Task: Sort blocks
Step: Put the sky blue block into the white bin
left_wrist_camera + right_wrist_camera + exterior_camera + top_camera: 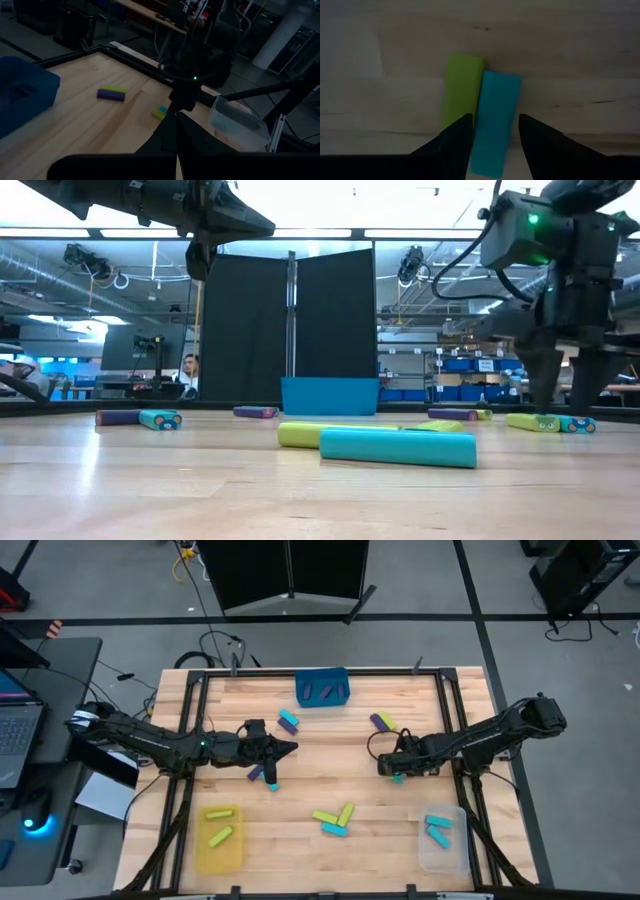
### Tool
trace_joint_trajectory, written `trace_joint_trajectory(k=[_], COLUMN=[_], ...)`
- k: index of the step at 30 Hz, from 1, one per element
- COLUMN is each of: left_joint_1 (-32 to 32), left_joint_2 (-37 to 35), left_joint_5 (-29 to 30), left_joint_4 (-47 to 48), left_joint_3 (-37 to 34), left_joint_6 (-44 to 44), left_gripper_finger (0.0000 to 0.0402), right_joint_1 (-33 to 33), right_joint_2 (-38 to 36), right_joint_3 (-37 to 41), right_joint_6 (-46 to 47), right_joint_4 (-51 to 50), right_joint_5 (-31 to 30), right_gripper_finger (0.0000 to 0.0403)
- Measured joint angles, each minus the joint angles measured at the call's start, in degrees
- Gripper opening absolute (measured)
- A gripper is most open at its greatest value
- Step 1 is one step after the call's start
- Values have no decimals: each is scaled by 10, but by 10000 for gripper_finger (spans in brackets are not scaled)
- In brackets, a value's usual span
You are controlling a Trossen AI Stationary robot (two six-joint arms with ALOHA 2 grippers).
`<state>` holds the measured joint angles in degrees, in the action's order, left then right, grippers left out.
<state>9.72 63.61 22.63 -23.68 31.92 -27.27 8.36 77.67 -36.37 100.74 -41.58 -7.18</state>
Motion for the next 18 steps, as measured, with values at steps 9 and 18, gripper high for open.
trace_joint_trajectory(k=[9, 18], left_joint_1=[0, 0], left_joint_2=[0, 0], left_joint_5=[0, 0], left_joint_4=[0, 0], left_joint_3=[0, 0], left_joint_6=[0, 0], left_gripper_finger=[4, 4], right_joint_1=[0, -1], right_joint_2=[0, 0], right_joint_3=[30, 32], right_joint_6=[-4, -48], right_joint_4=[-2, -12], right_joint_5=[13, 16], right_gripper_finger=[170, 135])
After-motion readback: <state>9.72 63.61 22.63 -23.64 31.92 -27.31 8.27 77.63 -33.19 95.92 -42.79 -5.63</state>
